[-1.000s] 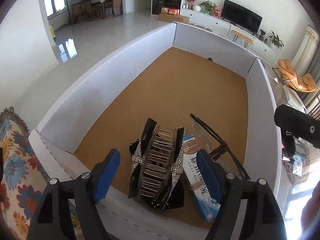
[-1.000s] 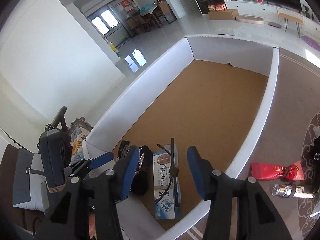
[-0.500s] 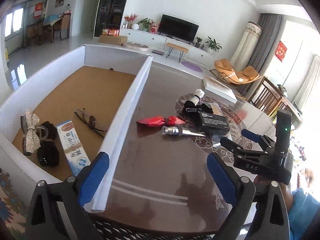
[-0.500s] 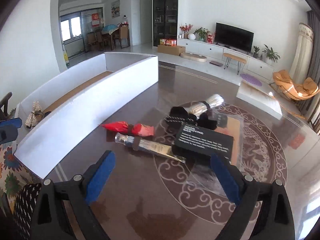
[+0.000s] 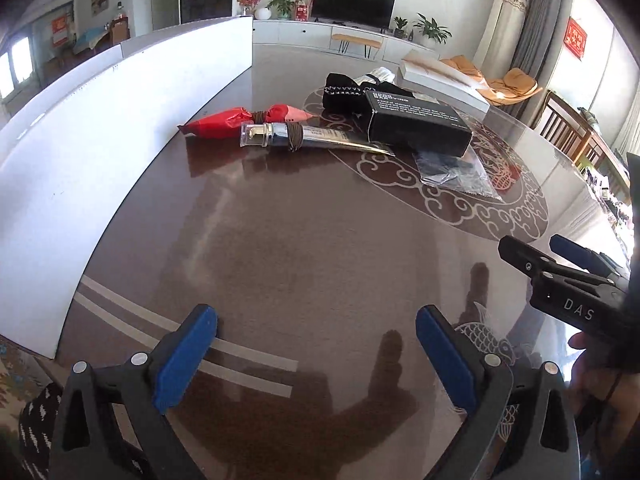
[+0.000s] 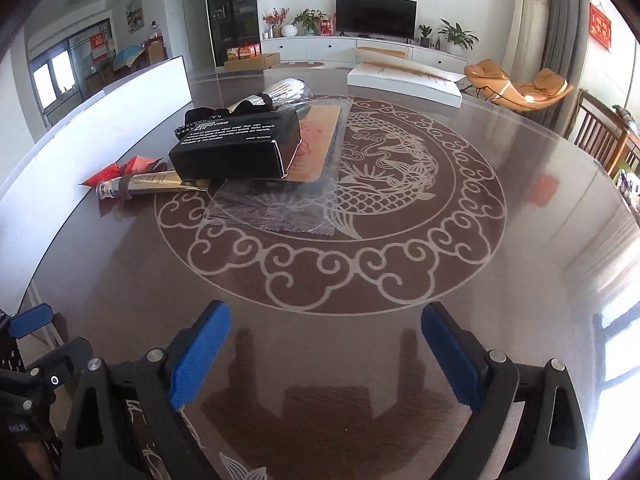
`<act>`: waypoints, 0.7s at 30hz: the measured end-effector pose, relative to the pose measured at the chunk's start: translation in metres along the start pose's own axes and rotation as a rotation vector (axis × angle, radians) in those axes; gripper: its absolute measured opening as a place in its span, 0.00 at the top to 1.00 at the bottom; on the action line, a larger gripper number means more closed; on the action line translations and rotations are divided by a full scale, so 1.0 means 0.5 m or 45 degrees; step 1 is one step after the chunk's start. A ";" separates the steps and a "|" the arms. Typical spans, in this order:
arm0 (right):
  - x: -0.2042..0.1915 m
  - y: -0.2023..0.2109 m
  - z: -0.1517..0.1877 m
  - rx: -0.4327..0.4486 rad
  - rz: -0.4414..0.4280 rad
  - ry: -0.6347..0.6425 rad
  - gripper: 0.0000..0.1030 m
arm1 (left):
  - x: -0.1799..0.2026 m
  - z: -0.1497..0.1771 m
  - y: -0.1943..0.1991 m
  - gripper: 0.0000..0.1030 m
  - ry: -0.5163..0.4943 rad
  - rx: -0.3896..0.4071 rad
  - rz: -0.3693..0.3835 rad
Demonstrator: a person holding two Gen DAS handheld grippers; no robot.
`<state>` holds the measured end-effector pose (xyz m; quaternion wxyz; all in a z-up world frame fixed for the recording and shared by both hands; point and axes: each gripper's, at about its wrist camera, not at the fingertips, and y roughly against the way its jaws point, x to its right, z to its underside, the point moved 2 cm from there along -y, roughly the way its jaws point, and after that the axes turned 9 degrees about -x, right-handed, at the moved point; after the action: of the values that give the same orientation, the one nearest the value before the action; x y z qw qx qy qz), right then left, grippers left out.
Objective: Organize objects
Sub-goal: 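Move both open tools back over the table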
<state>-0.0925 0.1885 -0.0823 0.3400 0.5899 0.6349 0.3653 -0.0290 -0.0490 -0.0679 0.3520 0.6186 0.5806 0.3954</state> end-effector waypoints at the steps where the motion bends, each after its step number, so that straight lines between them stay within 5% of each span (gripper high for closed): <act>1: -0.001 -0.005 0.000 -0.016 -0.005 -0.004 0.06 | -0.001 0.002 -0.003 0.01 -0.003 -0.002 -0.007; 6: 0.006 -0.018 -0.002 -0.056 -0.018 -0.030 0.06 | 0.011 0.005 -0.013 0.01 -0.065 0.011 -0.093; 21: -0.003 -0.029 -0.003 -0.081 0.018 -0.005 0.00 | 0.013 0.004 -0.018 0.00 -0.074 0.026 -0.081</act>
<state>-0.1010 0.1866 -0.0941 0.3572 0.5837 0.6182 0.3866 -0.0312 -0.0416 -0.0762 0.3748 0.6145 0.5936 0.3599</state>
